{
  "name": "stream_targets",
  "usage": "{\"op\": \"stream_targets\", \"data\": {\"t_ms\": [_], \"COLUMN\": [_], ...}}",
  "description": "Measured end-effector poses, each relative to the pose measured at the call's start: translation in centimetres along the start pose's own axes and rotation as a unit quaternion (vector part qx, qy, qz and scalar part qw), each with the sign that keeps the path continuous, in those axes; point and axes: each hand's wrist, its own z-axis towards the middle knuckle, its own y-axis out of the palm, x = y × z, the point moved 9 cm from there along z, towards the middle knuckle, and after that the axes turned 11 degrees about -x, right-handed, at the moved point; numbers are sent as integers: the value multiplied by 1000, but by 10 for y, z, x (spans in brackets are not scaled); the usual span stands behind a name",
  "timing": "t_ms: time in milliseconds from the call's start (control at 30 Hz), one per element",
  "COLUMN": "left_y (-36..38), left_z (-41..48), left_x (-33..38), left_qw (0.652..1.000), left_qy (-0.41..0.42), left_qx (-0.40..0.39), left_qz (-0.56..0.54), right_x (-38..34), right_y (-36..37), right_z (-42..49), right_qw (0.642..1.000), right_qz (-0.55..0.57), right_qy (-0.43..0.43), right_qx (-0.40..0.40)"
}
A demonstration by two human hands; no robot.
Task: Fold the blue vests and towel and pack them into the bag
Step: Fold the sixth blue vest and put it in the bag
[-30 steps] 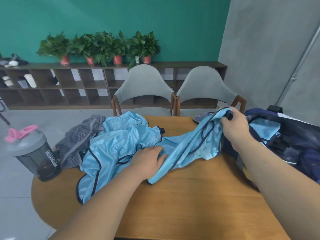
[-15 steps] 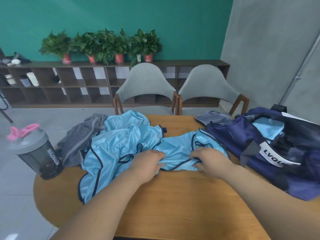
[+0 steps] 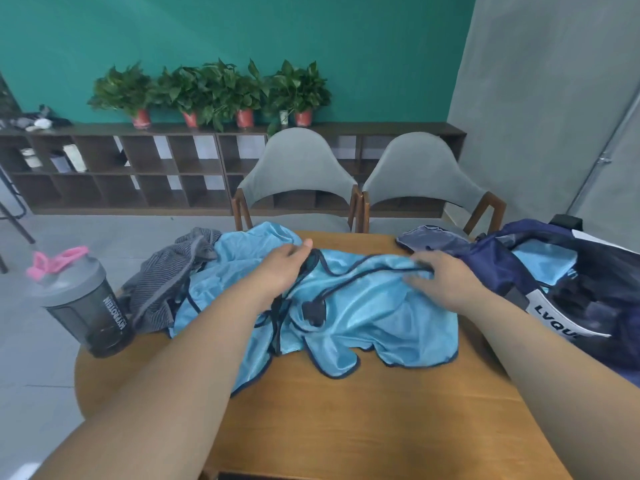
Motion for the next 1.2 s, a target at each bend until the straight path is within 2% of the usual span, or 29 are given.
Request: {"op": "stream_targets", "data": {"t_ms": [33,100,167,267,400,467,533,633,700,800,867,1100,1200], "left_y": [2,8,14,19,26,28,33,37,31,5,-13,-52,-60], "left_z": [2,3,3,3,-1,-3,-6,-5,-2,1,4,5,8], "left_x": [-9,-28,-40,-46,-48,-45,-45,-52,-47,-27,-12,35,41], "left_qw": [1000,997,991,981,956,945,934,910,922,960,970,968,969], "left_qy": [-6,-13,-7,12,23,36,43,34,58,105,120,164,174], "left_qx": [-2,-11,-19,-22,-40,-44,-62,-76,-35,59,100,184,175], "left_qz": [25,77,131,192,290,323,350,406,382,254,186,33,-31], "right_x": [4,8,5,-2,-4,-4,-4,-2,0,3,3,7,14], "right_y": [12,36,48,49,52,44,26,-3,-18,-39,-54,-96,-100], "right_z": [1,-4,-8,-9,-5,-2,-2,-7,-10,-12,-12,-11,-13], "right_qw": [997,989,987,991,985,993,999,991,986,980,976,943,919], "right_qz": [-47,-65,-55,-65,-130,-90,-1,94,95,93,111,222,286], "right_qy": [12,11,-15,-33,-32,-38,-38,-14,-4,11,8,0,19], "right_qx": [-52,-132,-149,-112,-105,-64,4,91,134,175,189,249,271]}}
